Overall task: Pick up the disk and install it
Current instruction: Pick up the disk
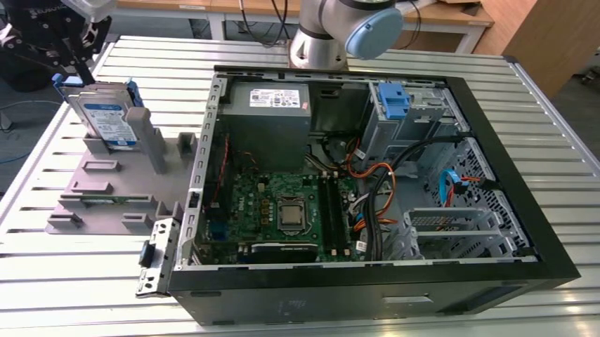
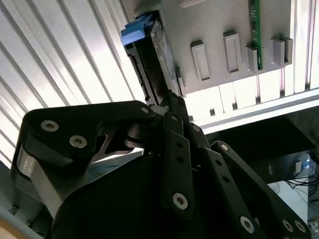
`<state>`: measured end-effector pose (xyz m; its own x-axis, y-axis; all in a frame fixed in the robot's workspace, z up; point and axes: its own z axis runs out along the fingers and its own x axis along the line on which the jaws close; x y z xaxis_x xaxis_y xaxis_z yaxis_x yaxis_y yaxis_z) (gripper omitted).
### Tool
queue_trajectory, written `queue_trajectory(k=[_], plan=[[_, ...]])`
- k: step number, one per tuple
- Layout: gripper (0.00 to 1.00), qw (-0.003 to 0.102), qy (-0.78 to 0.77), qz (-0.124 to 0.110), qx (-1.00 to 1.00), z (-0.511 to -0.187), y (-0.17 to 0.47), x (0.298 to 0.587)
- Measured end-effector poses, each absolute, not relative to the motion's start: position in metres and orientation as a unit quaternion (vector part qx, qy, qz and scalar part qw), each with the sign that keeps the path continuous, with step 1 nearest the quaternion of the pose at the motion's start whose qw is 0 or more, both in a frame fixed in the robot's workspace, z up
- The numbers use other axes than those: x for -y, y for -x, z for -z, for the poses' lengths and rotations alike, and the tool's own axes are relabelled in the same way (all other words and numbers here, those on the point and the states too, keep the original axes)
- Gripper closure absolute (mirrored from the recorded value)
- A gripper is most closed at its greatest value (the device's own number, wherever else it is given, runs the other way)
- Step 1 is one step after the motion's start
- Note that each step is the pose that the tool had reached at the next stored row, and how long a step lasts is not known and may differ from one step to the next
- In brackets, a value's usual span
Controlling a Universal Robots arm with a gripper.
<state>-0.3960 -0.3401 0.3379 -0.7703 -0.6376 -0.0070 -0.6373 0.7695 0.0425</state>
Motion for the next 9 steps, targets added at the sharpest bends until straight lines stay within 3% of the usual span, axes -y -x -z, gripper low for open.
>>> queue_trajectory(k=[9], plan=[[0.89,0.006,-0.424,0.021,0.906,-0.3377,0.3960,0.3401]])
